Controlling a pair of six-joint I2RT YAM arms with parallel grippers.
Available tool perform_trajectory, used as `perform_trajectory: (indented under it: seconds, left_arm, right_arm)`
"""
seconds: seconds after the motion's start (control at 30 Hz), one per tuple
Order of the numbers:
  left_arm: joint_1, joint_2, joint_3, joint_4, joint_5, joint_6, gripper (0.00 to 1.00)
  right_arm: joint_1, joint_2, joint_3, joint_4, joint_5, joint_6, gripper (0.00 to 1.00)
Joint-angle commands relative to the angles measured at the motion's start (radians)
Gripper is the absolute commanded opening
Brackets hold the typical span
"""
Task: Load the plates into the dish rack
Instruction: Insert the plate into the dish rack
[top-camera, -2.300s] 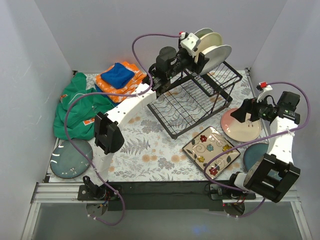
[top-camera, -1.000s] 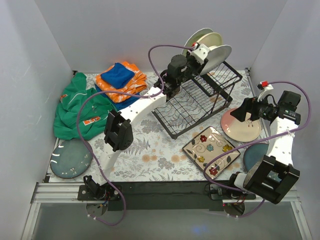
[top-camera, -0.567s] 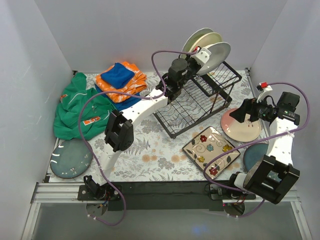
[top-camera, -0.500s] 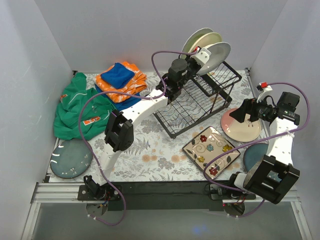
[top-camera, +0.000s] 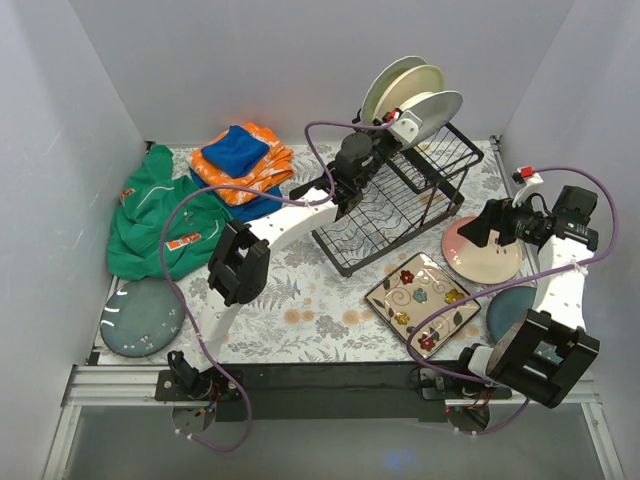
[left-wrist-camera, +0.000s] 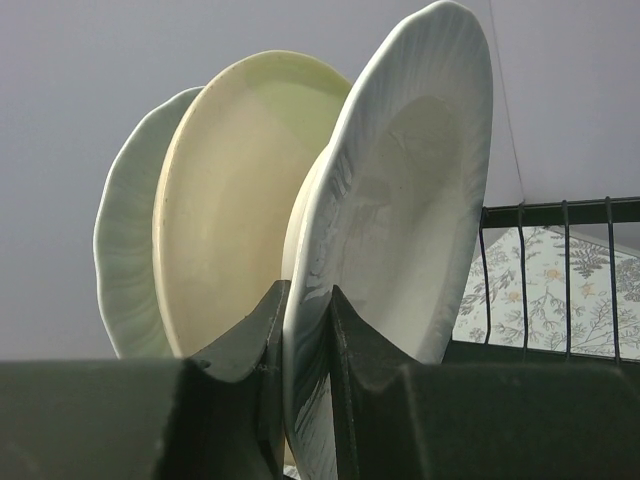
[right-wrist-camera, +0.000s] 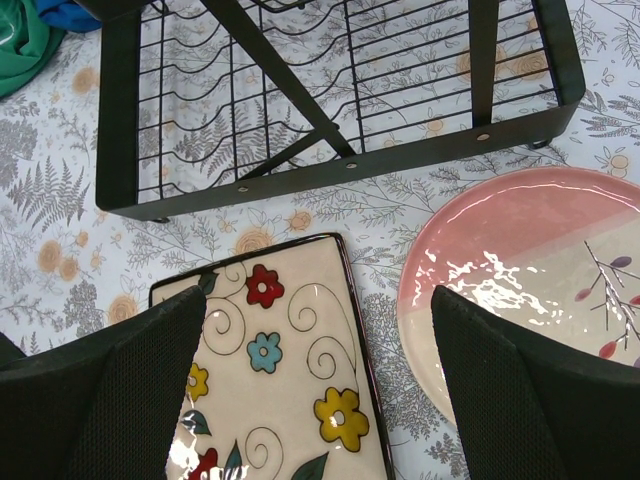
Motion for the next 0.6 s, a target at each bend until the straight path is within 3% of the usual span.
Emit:
perform_trajectory:
  seconds: [0.0,0.57]
  left_arm:
    - [-0.023,-0.135,-0.037,0.062,0.020,-0.024,0.00]
    - [-0.021,-0.204,-0.072,0.125,0.010,-0.118,0.00]
  right_arm:
    - [0.002,-0.013,-0.006,0.009,-0.017,-0.002,0.98]
    - [0.002,-0.006,-0.015,0.009,-0.017,-0.006,0.98]
